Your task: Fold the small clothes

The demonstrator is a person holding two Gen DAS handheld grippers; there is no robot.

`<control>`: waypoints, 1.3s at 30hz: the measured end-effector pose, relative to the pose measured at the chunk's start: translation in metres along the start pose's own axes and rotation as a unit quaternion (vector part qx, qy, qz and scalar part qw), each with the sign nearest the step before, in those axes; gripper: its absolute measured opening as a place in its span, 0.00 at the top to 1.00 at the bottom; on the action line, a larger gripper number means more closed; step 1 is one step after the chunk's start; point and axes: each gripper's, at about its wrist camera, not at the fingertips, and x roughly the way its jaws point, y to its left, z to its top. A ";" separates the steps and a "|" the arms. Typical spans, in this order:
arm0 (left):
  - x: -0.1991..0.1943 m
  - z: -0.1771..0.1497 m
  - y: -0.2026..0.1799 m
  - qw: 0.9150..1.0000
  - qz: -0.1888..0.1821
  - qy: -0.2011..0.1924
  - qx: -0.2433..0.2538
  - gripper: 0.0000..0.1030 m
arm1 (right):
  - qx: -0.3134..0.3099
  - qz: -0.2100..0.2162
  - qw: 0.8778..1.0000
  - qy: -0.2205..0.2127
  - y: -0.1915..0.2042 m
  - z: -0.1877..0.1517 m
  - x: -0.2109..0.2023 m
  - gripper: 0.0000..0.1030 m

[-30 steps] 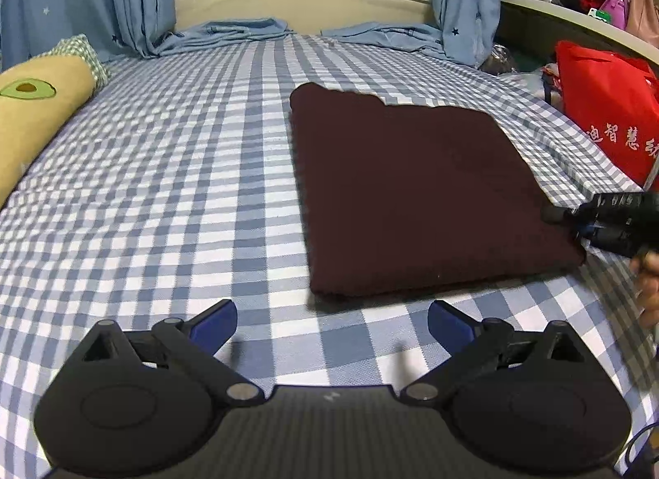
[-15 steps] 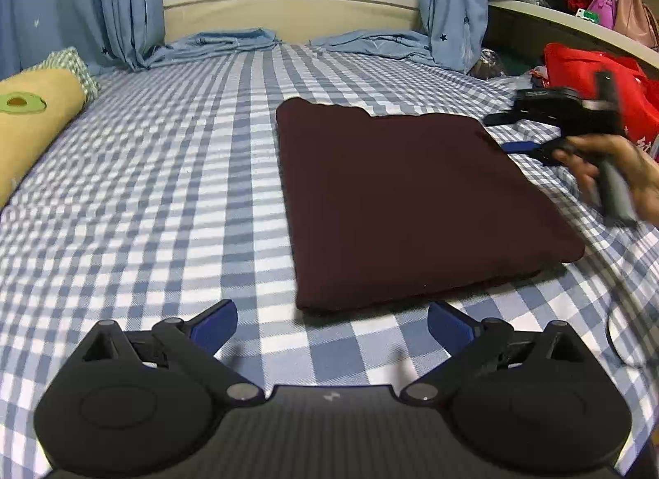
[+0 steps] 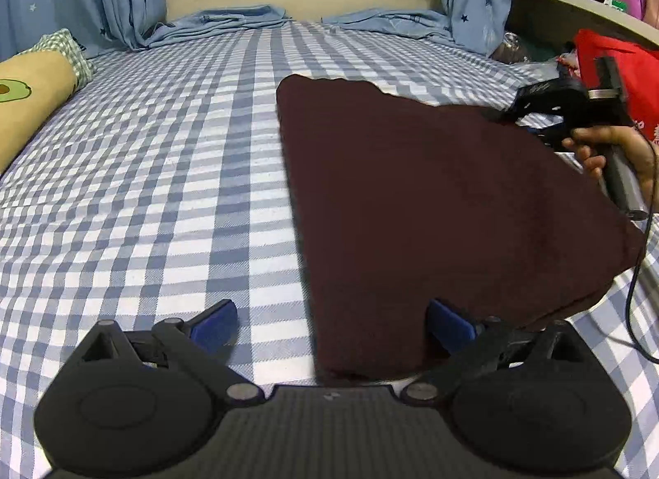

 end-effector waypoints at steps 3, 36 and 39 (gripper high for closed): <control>-0.012 -0.001 0.003 1.000 0.005 -0.012 0.002 0.03 | 0.018 0.001 0.999 -0.044 -0.008 -0.007 -0.028 0.44; -0.098 -0.041 0.005 0.998 0.052 -0.045 -0.014 0.03 | -0.044 0.082 0.994 -0.051 0.040 -0.210 -0.223 0.19; -0.128 -0.053 0.002 0.998 0.013 -0.040 -0.049 0.02 | 0.001 0.106 0.992 -0.070 0.054 -0.223 -0.269 0.10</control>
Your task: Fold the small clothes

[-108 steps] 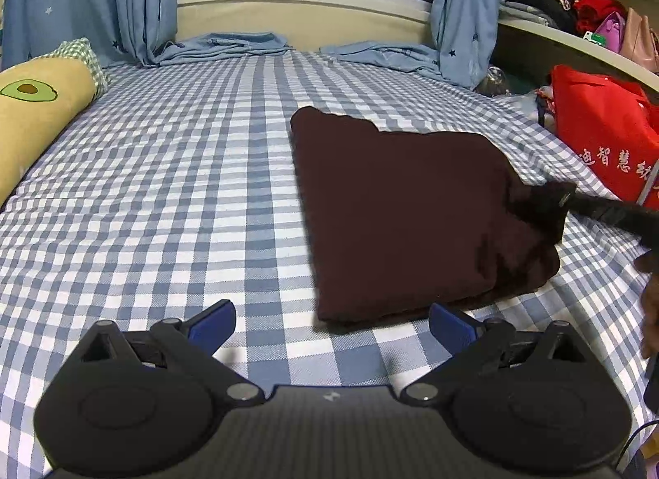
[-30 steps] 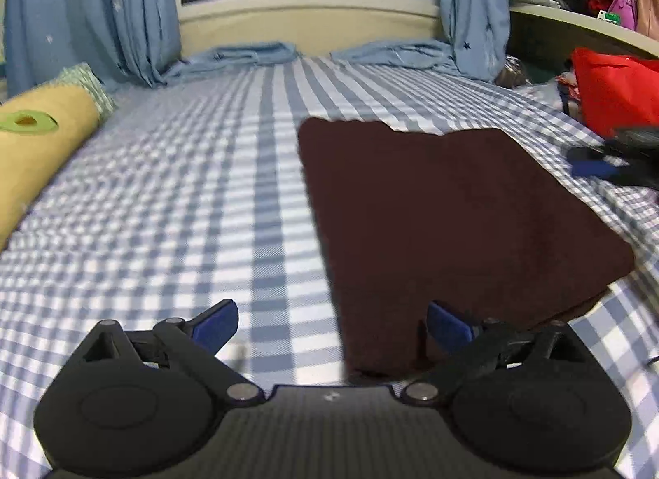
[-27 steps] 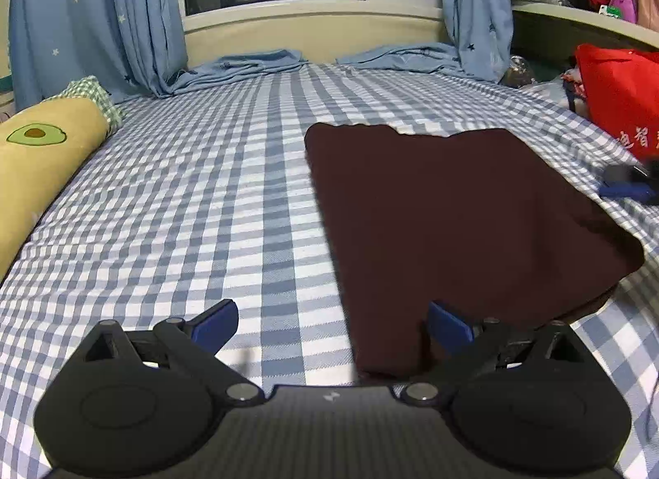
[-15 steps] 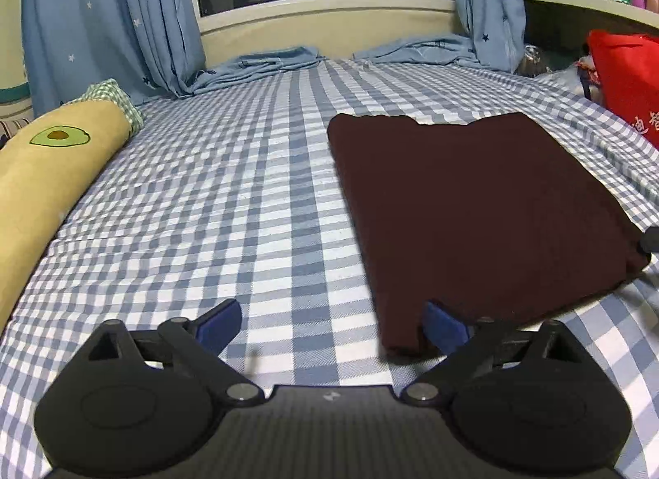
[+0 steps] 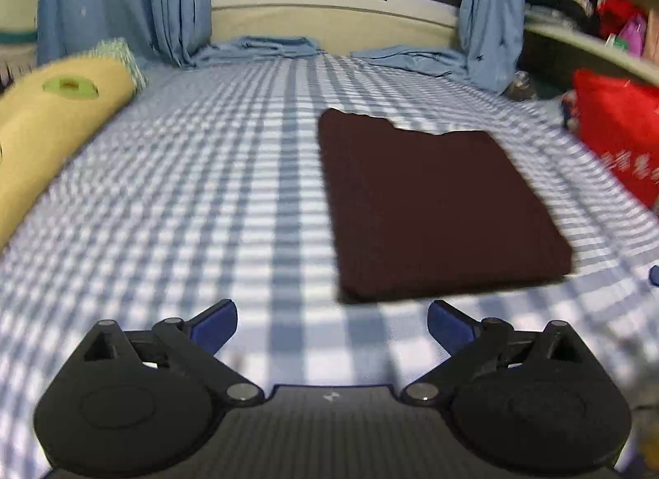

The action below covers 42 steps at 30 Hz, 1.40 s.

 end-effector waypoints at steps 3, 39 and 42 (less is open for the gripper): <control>-0.022 -0.008 -0.002 1.000 -0.015 0.006 -0.023 0.01 | -0.012 -0.008 0.999 -0.040 0.029 -0.009 -0.033 0.01; 0.146 0.046 0.043 0.980 -0.172 0.047 -0.092 0.03 | -0.148 -0.065 0.980 0.114 -0.059 0.105 0.142 0.06; 0.153 0.043 0.041 0.979 -0.183 0.036 -0.082 0.03 | -0.143 -0.044 0.979 0.136 -0.067 0.103 0.152 0.07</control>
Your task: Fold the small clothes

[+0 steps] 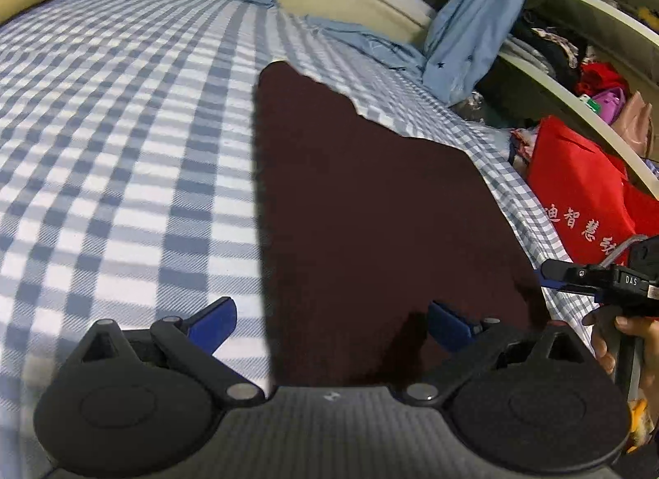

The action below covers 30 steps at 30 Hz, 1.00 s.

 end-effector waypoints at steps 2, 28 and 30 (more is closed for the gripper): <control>0.008 0.003 -0.004 1.000 -0.026 0.004 0.007 0.03 | 0.000 0.015 1.000 0.007 -0.001 0.001 0.006 0.07; 0.044 0.027 -0.024 0.999 -0.002 -0.033 0.000 0.38 | 0.056 0.079 0.995 0.011 -0.016 0.058 0.108 0.69; 0.034 0.028 -0.028 0.999 0.006 -0.043 0.009 0.55 | 0.039 0.065 0.997 -0.004 -0.006 0.054 0.107 0.74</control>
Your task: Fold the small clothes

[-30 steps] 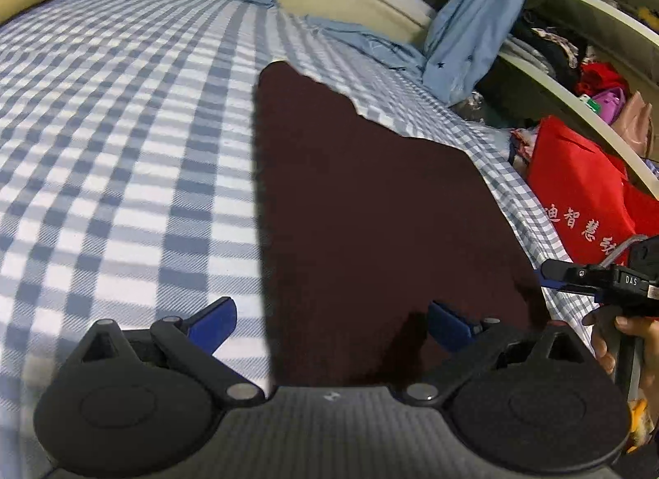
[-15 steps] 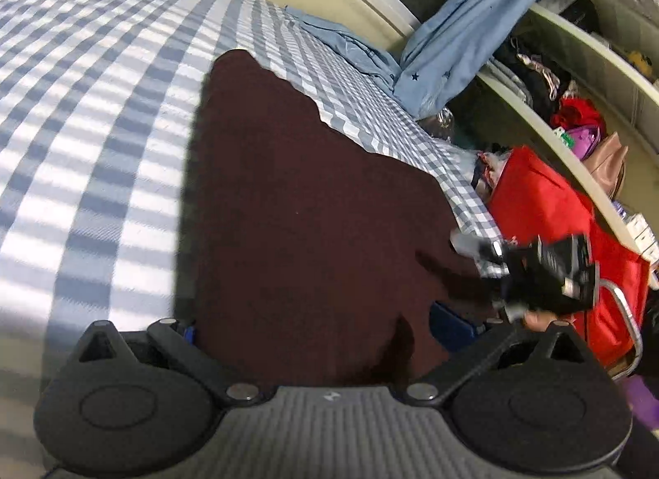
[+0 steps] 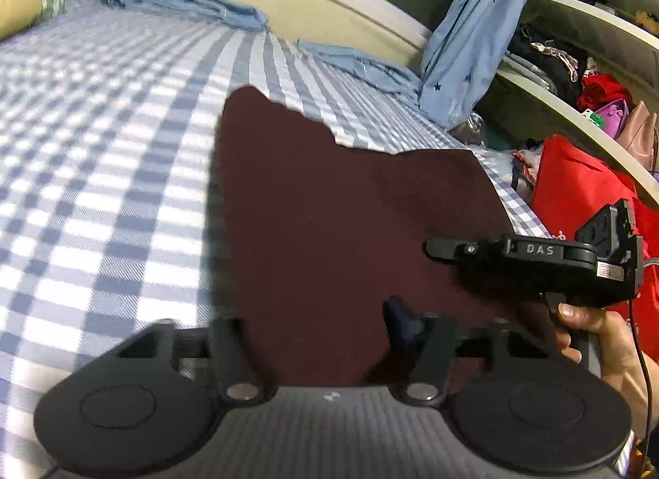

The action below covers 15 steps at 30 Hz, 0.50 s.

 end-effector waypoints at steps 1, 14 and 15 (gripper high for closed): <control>-0.006 0.002 -0.001 1.000 0.001 -0.003 0.002 0.63 | -0.008 -0.012 1.000 -0.003 0.007 0.000 0.000 0.76; -0.140 0.008 0.021 0.997 0.043 -0.046 0.041 0.67 | -0.097 -0.011 0.995 -0.013 0.141 -0.011 -0.009 0.79; -0.150 0.006 0.028 0.997 0.046 -0.045 0.042 0.67 | -0.100 -0.006 0.995 -0.010 0.151 -0.016 -0.004 0.79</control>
